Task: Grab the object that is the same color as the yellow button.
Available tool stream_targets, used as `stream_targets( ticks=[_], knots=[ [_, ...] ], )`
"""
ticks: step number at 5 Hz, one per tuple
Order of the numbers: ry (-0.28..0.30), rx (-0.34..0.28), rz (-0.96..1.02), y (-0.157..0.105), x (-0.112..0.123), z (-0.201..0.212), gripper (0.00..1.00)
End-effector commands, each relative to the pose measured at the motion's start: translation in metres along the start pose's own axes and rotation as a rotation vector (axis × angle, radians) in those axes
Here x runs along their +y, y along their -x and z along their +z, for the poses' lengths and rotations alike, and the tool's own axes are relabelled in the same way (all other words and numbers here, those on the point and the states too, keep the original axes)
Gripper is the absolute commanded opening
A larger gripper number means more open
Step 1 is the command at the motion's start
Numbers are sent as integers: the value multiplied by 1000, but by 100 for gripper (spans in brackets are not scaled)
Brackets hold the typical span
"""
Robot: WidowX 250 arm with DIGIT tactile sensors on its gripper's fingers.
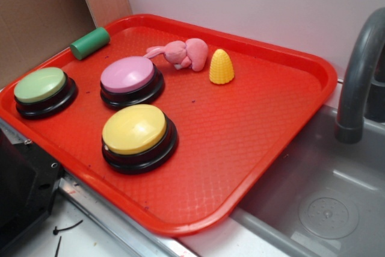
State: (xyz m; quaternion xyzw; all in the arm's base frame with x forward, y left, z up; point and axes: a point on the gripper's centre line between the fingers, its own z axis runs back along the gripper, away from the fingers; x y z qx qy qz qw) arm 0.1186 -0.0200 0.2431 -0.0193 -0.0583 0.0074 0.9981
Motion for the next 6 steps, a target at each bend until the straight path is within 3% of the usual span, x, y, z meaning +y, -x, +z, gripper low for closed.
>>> stream_targets(
  ticks=[1, 4, 5, 6],
  knots=[
    [0, 0, 0, 0, 0, 0, 100],
    [0, -104, 248, -62, -18, -25, 100],
    [-49, -200, 412, -102, -27, -51, 100],
    [24, -219, 470, -135, -32, -83, 100]
  ],
)
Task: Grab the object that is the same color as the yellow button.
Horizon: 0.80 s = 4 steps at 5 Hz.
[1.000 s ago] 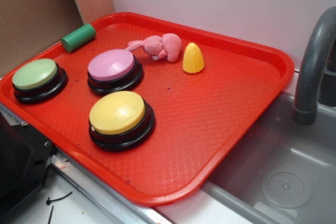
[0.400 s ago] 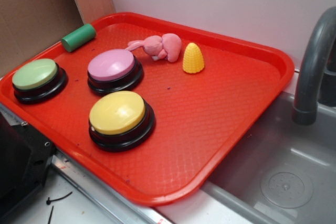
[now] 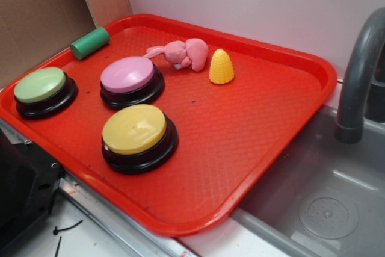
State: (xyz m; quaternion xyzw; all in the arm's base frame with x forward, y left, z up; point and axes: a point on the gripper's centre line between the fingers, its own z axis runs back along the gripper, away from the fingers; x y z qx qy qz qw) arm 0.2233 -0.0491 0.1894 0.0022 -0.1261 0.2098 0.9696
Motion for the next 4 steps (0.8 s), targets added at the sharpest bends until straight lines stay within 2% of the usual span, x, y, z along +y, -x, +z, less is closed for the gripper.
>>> stream_targets(
  ticks=[1, 2, 3, 4],
  knots=[
    [112, -115, 111, -44, -33, -49, 100],
    [101, -137, 151, -48, -38, -73, 100],
    [80, -112, 126, -47, -45, -100, 100],
    [28, -111, 121, -46, -47, -122, 100]
  ],
)
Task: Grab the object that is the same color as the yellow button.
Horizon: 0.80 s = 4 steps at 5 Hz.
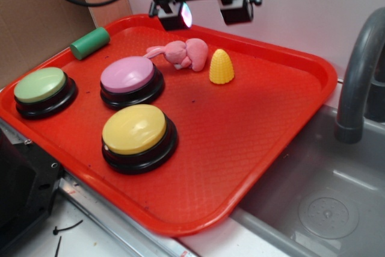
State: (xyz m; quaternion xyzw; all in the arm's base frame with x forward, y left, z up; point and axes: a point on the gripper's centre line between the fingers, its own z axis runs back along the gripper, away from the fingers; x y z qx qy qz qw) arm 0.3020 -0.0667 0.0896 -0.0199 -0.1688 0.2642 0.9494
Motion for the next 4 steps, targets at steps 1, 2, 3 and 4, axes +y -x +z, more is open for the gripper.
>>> stream_targets(
  ticks=[1, 2, 3, 4],
  knots=[
    [-54, -20, -2, -8, -2, -33, 100],
    [-86, -2, -14, -10, -1, -52, 100],
    [-80, 14, -1, -14, 0, -61, 44],
    [-53, 25, 3, -21, 2, -55, 0]
  ],
)
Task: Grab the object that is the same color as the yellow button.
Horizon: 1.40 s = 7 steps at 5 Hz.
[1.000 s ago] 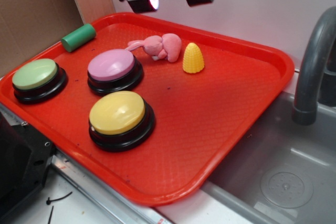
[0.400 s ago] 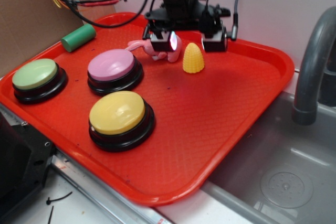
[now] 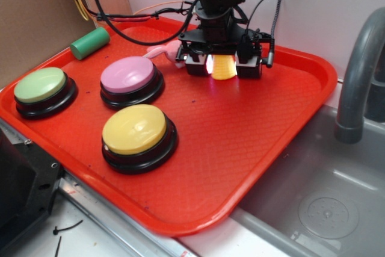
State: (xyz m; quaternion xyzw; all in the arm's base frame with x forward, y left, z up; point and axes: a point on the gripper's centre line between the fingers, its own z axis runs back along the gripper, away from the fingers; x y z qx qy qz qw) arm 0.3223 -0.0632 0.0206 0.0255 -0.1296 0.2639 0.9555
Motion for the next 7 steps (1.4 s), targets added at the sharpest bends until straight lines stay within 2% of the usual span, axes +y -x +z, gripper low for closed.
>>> stream_targets(
  ticks=[1, 2, 4, 5, 6, 7],
  knots=[
    [121, 33, -54, -31, 7, 46, 0],
    [189, 53, -105, -34, 10, 88, 0],
    [305, 231, -304, -27, 18, 175, 0],
    [328, 228, -268, -18, 31, 201, 0],
    [319, 212, -260, -7, 36, 212, 0],
    [260, 166, -294, 2, 30, 211, 0]
  ],
)
